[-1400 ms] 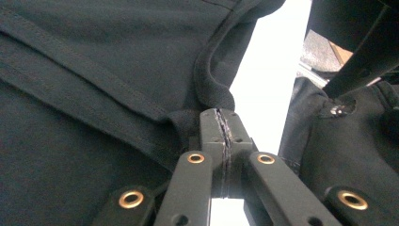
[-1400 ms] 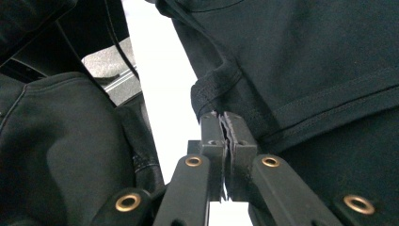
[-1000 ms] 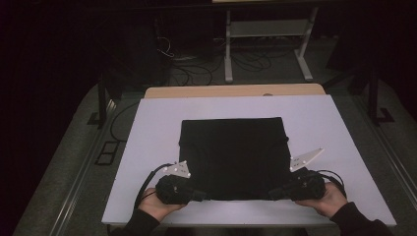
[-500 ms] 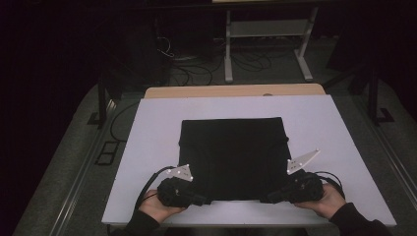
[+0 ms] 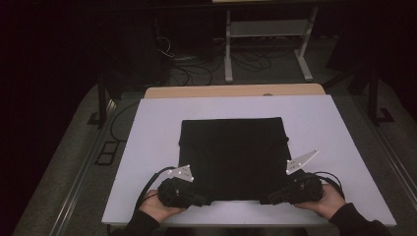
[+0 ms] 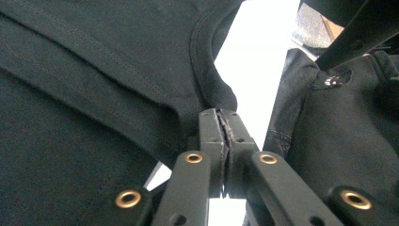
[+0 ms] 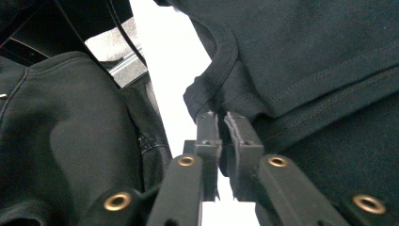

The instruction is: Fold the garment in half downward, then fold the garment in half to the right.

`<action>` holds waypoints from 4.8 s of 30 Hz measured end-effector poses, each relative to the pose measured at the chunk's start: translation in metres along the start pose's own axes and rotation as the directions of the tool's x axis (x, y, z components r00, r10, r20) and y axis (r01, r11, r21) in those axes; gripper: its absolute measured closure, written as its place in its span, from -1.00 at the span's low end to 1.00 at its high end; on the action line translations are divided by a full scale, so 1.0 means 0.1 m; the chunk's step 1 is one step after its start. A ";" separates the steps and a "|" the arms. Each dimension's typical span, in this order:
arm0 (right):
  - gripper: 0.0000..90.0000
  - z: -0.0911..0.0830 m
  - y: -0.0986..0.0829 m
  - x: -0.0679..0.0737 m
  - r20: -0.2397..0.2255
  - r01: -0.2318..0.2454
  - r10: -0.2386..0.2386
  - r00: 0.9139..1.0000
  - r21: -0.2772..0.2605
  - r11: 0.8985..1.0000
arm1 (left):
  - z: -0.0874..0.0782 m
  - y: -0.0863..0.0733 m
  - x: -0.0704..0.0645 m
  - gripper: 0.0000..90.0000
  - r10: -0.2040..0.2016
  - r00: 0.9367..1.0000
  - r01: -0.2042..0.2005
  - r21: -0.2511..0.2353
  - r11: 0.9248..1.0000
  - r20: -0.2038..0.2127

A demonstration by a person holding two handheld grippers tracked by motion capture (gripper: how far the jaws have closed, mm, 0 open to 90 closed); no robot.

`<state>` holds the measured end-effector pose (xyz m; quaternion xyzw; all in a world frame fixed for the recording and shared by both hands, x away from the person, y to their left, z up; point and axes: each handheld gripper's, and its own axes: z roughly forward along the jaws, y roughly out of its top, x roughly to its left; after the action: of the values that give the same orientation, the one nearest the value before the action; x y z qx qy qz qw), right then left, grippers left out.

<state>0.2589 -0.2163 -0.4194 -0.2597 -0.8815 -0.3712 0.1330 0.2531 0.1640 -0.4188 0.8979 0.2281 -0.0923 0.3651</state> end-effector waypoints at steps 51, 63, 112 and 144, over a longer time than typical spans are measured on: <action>-1.00 -0.35 0.48 -0.06 0.356 0.095 0.006 0.935 -0.268 0.959 | -0.39 -0.25 0.16 -1.00 -0.105 0.961 -0.003 -0.389 0.921 -0.256; -1.00 -0.25 0.76 -0.18 0.358 0.105 -0.006 0.934 -0.256 0.961 | -0.43 -0.32 0.23 -1.00 -0.110 0.949 -0.015 -0.388 0.921 -0.296; -1.00 0.28 1.77 -0.57 0.325 0.156 -0.081 0.942 -0.211 0.965 | -0.30 -0.49 0.24 -1.00 -0.071 0.961 -0.001 -0.260 0.966 -0.268; -1.00 0.98 2.35 -0.77 0.287 0.153 -0.107 0.952 -0.140 0.978 | -0.17 -0.54 0.26 -1.00 -0.073 0.964 0.033 -0.157 0.987 -0.257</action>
<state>0.4500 -0.0345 -0.3823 -0.2603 -0.8738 -0.4089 -0.0383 0.2502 0.2184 -0.4483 0.8654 0.3047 0.0352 0.3963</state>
